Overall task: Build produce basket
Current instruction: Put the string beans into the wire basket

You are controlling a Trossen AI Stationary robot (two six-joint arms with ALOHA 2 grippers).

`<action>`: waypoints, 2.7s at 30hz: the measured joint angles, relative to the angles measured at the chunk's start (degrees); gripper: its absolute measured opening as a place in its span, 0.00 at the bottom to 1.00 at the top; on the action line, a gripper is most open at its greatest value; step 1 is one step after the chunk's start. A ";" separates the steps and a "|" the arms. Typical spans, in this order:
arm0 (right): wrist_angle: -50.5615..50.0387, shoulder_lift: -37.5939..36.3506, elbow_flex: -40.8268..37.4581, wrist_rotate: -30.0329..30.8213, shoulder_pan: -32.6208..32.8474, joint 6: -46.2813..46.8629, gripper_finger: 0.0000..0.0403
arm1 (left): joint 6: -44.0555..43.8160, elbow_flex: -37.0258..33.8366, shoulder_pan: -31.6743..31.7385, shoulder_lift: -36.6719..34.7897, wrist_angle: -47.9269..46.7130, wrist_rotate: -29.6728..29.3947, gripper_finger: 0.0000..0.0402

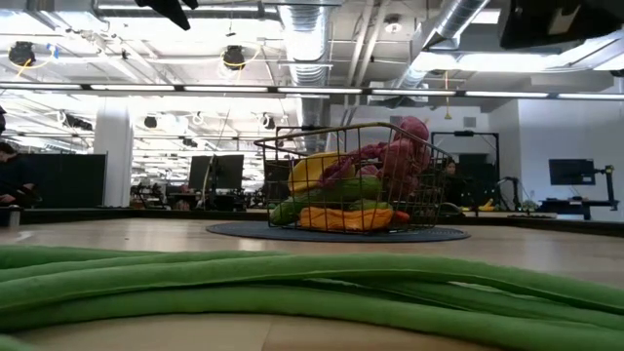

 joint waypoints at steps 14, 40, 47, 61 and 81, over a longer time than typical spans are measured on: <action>1.92 -0.02 0.00 7.81 3.59 -3.65 0.62 | -0.58 0.00 -0.01 0.00 -0.02 -1.58 0.80; 12.14 6.11 0.11 4.23 9.82 0.71 0.14 | -4.03 0.00 -0.02 0.40 -0.15 -3.08 0.80; 13.94 7.63 0.02 4.58 9.21 -1.51 0.04 | -4.13 0.00 0.00 1.46 -0.18 -3.38 0.80; 8.75 8.37 -0.48 10.32 4.27 -8.45 0.01 | -3.80 0.00 0.00 3.02 -1.07 -3.34 0.80; -2.01 8.22 -0.35 16.15 -4.80 -21.83 0.00 | -3.63 0.00 0.00 3.06 -1.70 -3.18 0.80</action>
